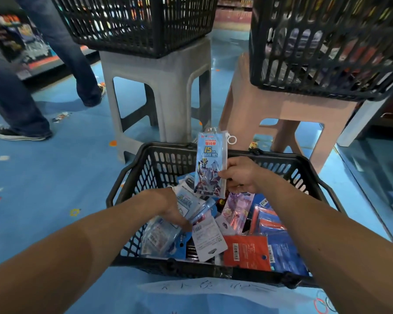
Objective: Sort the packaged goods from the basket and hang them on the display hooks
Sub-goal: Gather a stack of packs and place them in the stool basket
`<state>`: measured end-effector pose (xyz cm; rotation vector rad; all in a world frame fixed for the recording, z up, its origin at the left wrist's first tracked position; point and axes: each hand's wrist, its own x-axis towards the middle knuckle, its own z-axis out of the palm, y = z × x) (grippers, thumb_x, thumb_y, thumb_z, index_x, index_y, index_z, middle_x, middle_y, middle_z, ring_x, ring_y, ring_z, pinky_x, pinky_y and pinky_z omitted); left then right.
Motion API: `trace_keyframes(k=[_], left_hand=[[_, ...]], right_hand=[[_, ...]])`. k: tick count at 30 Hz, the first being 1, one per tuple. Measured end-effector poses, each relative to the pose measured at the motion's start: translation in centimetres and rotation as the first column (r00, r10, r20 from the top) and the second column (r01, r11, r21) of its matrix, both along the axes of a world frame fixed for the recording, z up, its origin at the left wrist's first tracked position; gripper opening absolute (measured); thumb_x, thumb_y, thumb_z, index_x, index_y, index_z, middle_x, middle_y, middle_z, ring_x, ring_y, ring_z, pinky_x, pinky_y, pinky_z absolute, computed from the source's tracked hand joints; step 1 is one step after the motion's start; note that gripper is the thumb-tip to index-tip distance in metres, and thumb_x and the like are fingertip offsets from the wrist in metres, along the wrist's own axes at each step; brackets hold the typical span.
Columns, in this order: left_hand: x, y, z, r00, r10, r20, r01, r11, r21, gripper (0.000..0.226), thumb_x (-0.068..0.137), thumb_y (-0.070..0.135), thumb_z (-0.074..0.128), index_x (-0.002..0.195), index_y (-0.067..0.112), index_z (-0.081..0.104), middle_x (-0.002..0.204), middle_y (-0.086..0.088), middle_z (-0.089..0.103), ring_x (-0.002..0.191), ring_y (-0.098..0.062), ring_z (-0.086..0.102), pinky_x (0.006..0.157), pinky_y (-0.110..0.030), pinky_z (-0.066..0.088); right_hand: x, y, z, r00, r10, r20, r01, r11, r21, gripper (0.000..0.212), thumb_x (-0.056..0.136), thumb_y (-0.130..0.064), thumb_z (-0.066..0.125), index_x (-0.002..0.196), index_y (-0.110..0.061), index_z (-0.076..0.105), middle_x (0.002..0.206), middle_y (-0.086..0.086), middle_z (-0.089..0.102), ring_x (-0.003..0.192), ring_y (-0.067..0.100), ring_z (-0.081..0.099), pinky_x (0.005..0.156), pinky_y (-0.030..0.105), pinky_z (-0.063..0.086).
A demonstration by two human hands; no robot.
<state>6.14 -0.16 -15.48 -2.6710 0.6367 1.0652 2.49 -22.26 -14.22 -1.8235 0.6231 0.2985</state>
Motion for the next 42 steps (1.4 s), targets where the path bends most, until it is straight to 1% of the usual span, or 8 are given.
trace_keyframes(k=[6, 12, 15, 18, 23, 28, 34, 42], left_hand=[[0.1, -0.5, -0.5, 0.996, -0.051, 0.074, 0.056, 0.996, -0.065, 0.031, 0.096, 0.03, 0.059, 0.115, 0.005, 0.057, 0.099, -0.005, 0.057, 0.093, -0.022, 0.064, 0.071, -0.03, 0.053], [2.3, 1.3, 0.5, 0.962, 0.252, 0.107, -0.194, 0.902, -0.386, 0.034, 0.106, 0.032, 0.045, 0.107, 0.003, 0.063, 0.106, -0.018, 0.067, 0.089, -0.027, 0.064, 0.072, -0.033, 0.049], [3.5, 1.7, 1.1, 0.82, 0.522, -0.234, -0.525, 0.524, -0.67, 0.027, 0.103, 0.017, 0.046, 0.107, 0.001, 0.068, 0.096, -0.016, 0.072, 0.081, -0.026, 0.067, 0.073, -0.036, 0.056], [2.9, 1.5, 2.4, 0.619, 0.482, -0.62, -0.754, 0.143, -0.642, 0.03, 0.104, 0.002, 0.036, 0.108, 0.008, 0.065, 0.098, -0.015, 0.075, 0.081, -0.027, 0.073, 0.07, -0.04, 0.06], [2.5, 0.8, 2.7, 0.526, 0.357, -0.772, -0.826, -0.002, -0.564, 0.039, 0.11, 0.018, 0.028, 0.132, 0.012, 0.06, 0.118, -0.015, 0.074, 0.104, -0.031, 0.071, 0.095, -0.06, 0.054], [2.7, -0.2, 2.6, 0.473, 0.126, -0.872, -0.88, 0.03, -0.473, 0.068, 0.104, 0.066, 0.028, 0.135, 0.018, 0.064, 0.131, -0.017, 0.069, 0.122, -0.035, 0.066, 0.101, -0.052, 0.051], [2.6, -1.0, 1.4, 0.574, 0.198, -0.795, -0.816, 0.057, -0.575, 0.037, 0.101, 0.019, 0.062, 0.135, 0.004, 0.06, 0.119, -0.02, 0.074, 0.109, -0.038, 0.072, 0.091, -0.05, 0.057], [3.0, -1.3, 0.3, 0.599, 0.229, -0.767, -0.798, 0.085, -0.597, 0.03, 0.1, 0.009, 0.059, 0.13, 0.003, 0.064, 0.116, -0.019, 0.075, 0.107, -0.036, 0.073, 0.097, -0.054, 0.055]], right_hand=[[-0.3, -0.3, 0.1, 0.997, 0.074, -0.02, -0.075, 0.996, -0.038, 0.015, 0.097, -0.007, 0.065, 0.102, -0.02, 0.069, 0.106, 0.009, 0.077, 0.092, 0.027, 0.073, 0.079, 0.035, 0.055], [-0.7, -0.6, 0.6, 0.984, 0.159, -0.078, -0.152, 0.985, 0.084, 0.025, 0.1, -0.002, 0.057, 0.106, -0.023, 0.07, 0.113, 0.01, 0.075, 0.105, 0.03, 0.072, 0.082, 0.04, 0.056], [-0.6, -0.7, 0.6, 0.99, 0.132, -0.057, -0.121, 0.979, 0.164, 0.024, 0.101, -0.003, 0.056, 0.109, -0.02, 0.07, 0.12, 0.013, 0.074, 0.108, 0.031, 0.071, 0.081, 0.04, 0.057], [-0.7, -0.5, 1.1, 0.991, 0.136, -0.018, -0.126, 0.956, 0.264, 0.024, 0.101, -0.004, 0.057, 0.114, -0.02, 0.069, 0.125, 0.013, 0.072, 0.114, 0.031, 0.069, 0.087, 0.042, 0.057], [-0.8, 0.8, 1.3, 0.958, 0.279, -0.064, -0.249, 0.922, 0.296, 0.023, 0.102, -0.005, 0.057, 0.119, -0.017, 0.067, 0.119, 0.01, 0.075, 0.113, 0.031, 0.07, 0.096, 0.046, 0.057], [-0.7, 2.2, 1.1, 0.94, 0.325, -0.101, -0.289, 0.919, 0.266, 0.023, 0.103, -0.007, 0.058, 0.125, -0.011, 0.064, 0.123, 0.015, 0.072, 0.116, 0.034, 0.069, 0.093, 0.043, 0.059], [-1.0, 2.5, 0.8, 0.936, 0.337, -0.103, -0.324, 0.938, 0.12, 0.008, 0.1, -0.013, 0.064, 0.097, -0.018, 0.069, 0.092, 0.004, 0.078, 0.086, 0.02, 0.075, 0.082, 0.033, 0.06], [-0.6, 2.6, 0.5, 0.947, 0.307, -0.091, -0.303, 0.951, 0.06, 0.007, 0.097, -0.016, 0.069, 0.091, -0.02, 0.069, 0.08, -0.003, 0.078, 0.07, 0.011, 0.074, 0.076, 0.031, 0.049]])
